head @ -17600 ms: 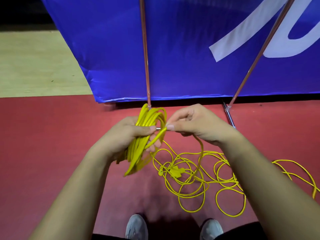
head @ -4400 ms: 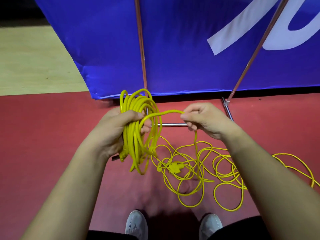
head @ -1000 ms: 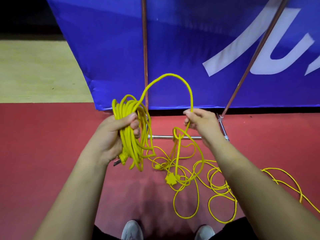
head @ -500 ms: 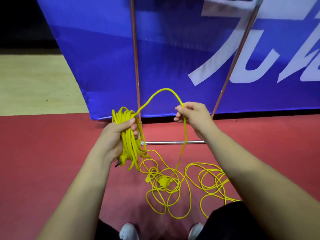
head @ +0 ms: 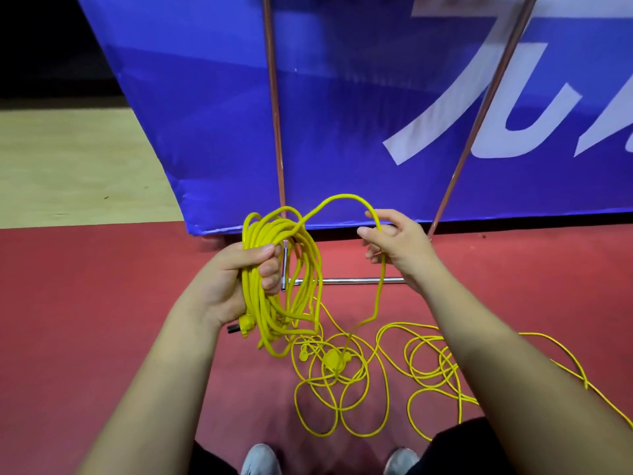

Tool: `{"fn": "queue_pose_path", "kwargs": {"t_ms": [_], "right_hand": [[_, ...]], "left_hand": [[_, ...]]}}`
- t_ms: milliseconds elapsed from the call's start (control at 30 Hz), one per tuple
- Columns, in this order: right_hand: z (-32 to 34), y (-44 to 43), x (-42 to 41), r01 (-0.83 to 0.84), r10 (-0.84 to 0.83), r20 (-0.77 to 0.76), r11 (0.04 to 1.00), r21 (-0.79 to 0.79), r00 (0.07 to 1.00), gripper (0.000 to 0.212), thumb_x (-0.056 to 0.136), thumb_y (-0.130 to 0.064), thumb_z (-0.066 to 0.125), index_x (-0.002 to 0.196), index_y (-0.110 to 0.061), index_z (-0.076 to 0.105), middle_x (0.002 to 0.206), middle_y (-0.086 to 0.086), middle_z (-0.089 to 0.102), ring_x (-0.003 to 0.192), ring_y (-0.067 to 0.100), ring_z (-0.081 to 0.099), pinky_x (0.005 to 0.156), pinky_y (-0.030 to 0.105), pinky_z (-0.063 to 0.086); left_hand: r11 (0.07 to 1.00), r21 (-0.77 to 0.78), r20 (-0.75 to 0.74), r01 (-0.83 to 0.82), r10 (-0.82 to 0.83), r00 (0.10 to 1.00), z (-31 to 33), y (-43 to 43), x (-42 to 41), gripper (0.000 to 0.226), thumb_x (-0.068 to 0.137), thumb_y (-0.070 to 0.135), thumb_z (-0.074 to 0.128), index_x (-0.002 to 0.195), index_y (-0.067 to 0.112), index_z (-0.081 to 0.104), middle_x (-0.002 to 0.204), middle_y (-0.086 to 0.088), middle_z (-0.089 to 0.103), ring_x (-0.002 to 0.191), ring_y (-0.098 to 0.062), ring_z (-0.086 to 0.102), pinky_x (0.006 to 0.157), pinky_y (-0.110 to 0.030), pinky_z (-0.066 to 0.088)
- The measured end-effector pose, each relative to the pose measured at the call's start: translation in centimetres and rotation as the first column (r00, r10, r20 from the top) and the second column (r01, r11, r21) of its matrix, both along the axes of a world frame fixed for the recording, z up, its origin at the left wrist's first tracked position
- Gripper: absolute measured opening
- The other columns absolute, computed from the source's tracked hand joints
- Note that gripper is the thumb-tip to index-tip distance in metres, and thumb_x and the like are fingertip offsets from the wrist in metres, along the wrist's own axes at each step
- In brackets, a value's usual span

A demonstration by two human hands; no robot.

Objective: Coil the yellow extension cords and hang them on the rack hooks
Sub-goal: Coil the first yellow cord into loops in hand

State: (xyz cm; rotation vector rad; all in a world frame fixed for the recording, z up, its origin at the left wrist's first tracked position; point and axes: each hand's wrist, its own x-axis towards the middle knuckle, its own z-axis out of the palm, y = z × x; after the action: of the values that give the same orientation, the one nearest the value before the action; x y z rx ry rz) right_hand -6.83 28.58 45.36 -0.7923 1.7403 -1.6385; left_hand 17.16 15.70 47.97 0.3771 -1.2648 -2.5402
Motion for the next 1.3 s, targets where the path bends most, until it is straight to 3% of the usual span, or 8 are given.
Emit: {"fn": "queue_pose_path", "kwargs": {"t_ms": [300, 567, 767, 867, 1000, 1133, 1233, 1300], "right_hand": [[-4.7, -0.7, 0.0, -0.001, -0.003, 0.100, 0.999, 0.036, 0.995, 0.026, 0.087, -0.020, 0.070, 0.110, -0.015, 0.059, 0.074, 0.016, 0.066, 0.054, 0.025, 0.062, 0.062, 0.036, 0.055], [-5.5, -2.9, 0.5, -0.110, 0.112, -0.044, 0.993, 0.034, 0.993, 0.012, 0.093, -0.018, 0.063, 0.102, -0.010, 0.065, 0.070, 0.012, 0.064, 0.047, 0.019, 0.051, 0.045, 0.023, 0.041], [-6.3, -3.8, 0.3, -0.130, 0.151, -0.253, 0.987, 0.098, 0.956, 0.009, 0.093, -0.012, 0.062, 0.090, -0.009, 0.070, 0.064, 0.005, 0.064, 0.050, 0.011, 0.043, 0.047, 0.023, 0.035], [-7.3, -4.3, 0.8, -0.177, 0.217, -0.246, 0.969, 0.175, 0.945, 0.009, 0.093, -0.007, 0.059, 0.089, -0.008, 0.068, 0.070, 0.007, 0.064, 0.052, 0.011, 0.051, 0.052, 0.020, 0.043], [-10.6, -4.0, 0.4, -0.287, 0.393, -0.193, 0.861, 0.419, 0.899, 0.011, 0.094, -0.010, 0.060, 0.085, -0.005, 0.063, 0.069, 0.010, 0.064, 0.060, 0.018, 0.058, 0.068, 0.036, 0.050], [-10.7, -3.9, 0.7, -0.222, 0.306, -0.115, 0.859, 0.462, 0.945, 0.012, 0.093, -0.010, 0.062, 0.083, -0.013, 0.056, 0.063, 0.011, 0.062, 0.048, 0.015, 0.052, 0.053, 0.025, 0.043], [-8.3, -4.0, 1.7, -0.316, 0.568, -0.291, 0.735, 0.600, 0.770, 0.016, 0.088, -0.015, 0.067, 0.073, -0.011, 0.066, 0.056, 0.000, 0.055, 0.046, 0.006, 0.044, 0.050, 0.020, 0.038], [-6.2, -3.8, 2.7, -0.439, 0.756, -0.233, 0.569, 0.695, 0.612, 0.012, 0.085, -0.017, 0.070, 0.074, -0.014, 0.073, 0.053, -0.008, 0.051, 0.047, 0.004, 0.041, 0.051, 0.021, 0.036]], "left_hand": [[0.993, -0.080, 0.138, 0.088, -0.076, 0.988, -2.6, -1.9, -0.9, 0.047, 0.055, 0.025, 0.088, 0.080, 0.004, 0.054, 0.051, -0.003, 0.047, 0.042, -0.016, 0.047, 0.046, -0.023, 0.040], [0.998, -0.053, 0.168, -0.013, 0.022, 0.986, -3.6, -4.5, -0.9, 0.050, 0.052, 0.025, 0.089, 0.081, 0.005, 0.055, 0.054, -0.003, 0.047, 0.045, -0.015, 0.046, 0.047, -0.024, 0.043], [0.984, 0.092, 0.043, -0.155, 0.152, 0.987, -3.5, -4.9, -0.4, 0.036, 0.051, 0.024, 0.089, 0.075, 0.010, 0.066, 0.058, 0.003, 0.055, 0.051, -0.009, 0.055, 0.051, -0.020, 0.047], [0.965, 0.185, -0.023, -0.185, 0.192, 0.981, -3.2, -4.5, -0.3, 0.028, 0.052, 0.020, 0.086, 0.073, 0.011, 0.071, 0.066, 0.003, 0.065, 0.060, -0.010, 0.065, 0.054, -0.020, 0.053], [0.920, 0.327, -0.146, -0.214, 0.273, 0.951, -3.0, -4.8, -0.3, 0.033, 0.056, 0.014, 0.088, 0.081, 0.010, 0.067, 0.073, 0.005, 0.067, 0.068, -0.007, 0.067, 0.058, -0.020, 0.054], [0.920, 0.305, -0.097, -0.245, 0.286, 0.953, -3.5, -5.0, -0.4, 0.030, 0.055, 0.015, 0.088, 0.076, 0.011, 0.067, 0.071, 0.006, 0.063, 0.071, -0.009, 0.066, 0.064, -0.021, 0.054], [0.907, 0.368, -0.031, -0.204, 0.231, 0.972, -3.8, -4.8, -0.6, 0.027, 0.060, 0.012, 0.082, 0.082, 0.008, 0.068, 0.069, 0.005, 0.060, 0.068, -0.011, 0.064, 0.063, -0.024, 0.054], [0.915, 0.340, 0.041, -0.218, 0.217, 0.975, -3.8, -4.8, -0.6, 0.027, 0.060, 0.013, 0.081, 0.083, 0.007, 0.069, 0.066, 0.003, 0.058, 0.064, -0.012, 0.063, 0.060, -0.025, 0.054]]}}
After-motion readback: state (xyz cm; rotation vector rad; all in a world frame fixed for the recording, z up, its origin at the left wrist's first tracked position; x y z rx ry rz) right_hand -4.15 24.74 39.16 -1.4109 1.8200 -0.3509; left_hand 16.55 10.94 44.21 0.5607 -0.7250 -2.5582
